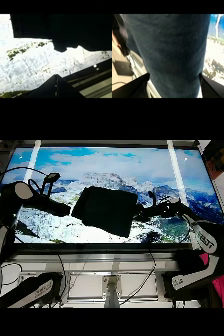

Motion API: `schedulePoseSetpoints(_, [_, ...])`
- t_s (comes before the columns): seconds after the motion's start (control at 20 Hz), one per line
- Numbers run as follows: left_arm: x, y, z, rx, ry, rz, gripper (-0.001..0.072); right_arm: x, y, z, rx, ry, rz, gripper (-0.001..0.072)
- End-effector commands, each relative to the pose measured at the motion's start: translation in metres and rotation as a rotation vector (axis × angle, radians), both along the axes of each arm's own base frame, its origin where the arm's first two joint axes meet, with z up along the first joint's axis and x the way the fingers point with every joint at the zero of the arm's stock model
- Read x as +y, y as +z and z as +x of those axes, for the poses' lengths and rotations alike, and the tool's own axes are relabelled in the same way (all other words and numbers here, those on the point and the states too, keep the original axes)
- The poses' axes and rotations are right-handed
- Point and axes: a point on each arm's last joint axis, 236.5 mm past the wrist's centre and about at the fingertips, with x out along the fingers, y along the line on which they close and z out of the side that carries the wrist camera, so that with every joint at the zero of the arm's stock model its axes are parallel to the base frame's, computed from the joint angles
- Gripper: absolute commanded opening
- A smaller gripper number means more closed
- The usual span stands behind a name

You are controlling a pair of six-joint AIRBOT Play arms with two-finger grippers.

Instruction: Fold the clothes and pants, and hang the long-sleeved shirts on hangers.

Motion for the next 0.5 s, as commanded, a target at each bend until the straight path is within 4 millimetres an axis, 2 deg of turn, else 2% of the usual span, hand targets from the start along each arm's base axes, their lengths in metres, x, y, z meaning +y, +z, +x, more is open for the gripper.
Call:
schedulePoseSetpoints(0.0, [0.000,0.000,0.001,-0.002,0.001,0.000,0.0011,0.015,-0.016,-0.010,0.055,0.071,0.011,0.0676])
schedulePoseSetpoints(0.05, [0.000,0.000,0.002,-0.006,0.002,0.000,0.0011,0.017,-0.020,-0.014,0.056,0.092,-0.004,0.0615])
schedulePoseSetpoints(0.2, [0.000,-0.001,0.007,-0.020,0.010,-0.002,0.0011,0.017,-0.021,-0.015,0.072,0.088,-0.016,0.0568])
schedulePoseSetpoints(0.25, [0.000,-0.003,0.008,-0.017,0.011,-0.002,0.0011,0.017,-0.020,-0.015,0.092,0.075,-0.011,0.0426])
schedulePoseSetpoints(0.3, [0.000,-0.005,0.008,-0.008,0.013,-0.002,0.0012,0.019,-0.016,-0.015,0.102,0.069,0.006,0.0193])
schedulePoseSetpoints(0.35, [-0.001,-0.008,0.009,0.000,0.014,-0.003,0.0012,0.021,-0.011,-0.012,0.107,0.056,0.033,0.0061])
schedulePoseSetpoints(0.4, [-0.003,-0.009,0.009,0.007,0.014,-0.013,0.0012,0.021,-0.005,-0.008,0.110,0.036,0.060,0.0020])
schedulePoseSetpoints(0.45, [-0.005,-0.010,0.009,0.013,0.014,-0.023,0.0012,0.016,-0.003,-0.002,0.105,0.016,0.064,0.0018])
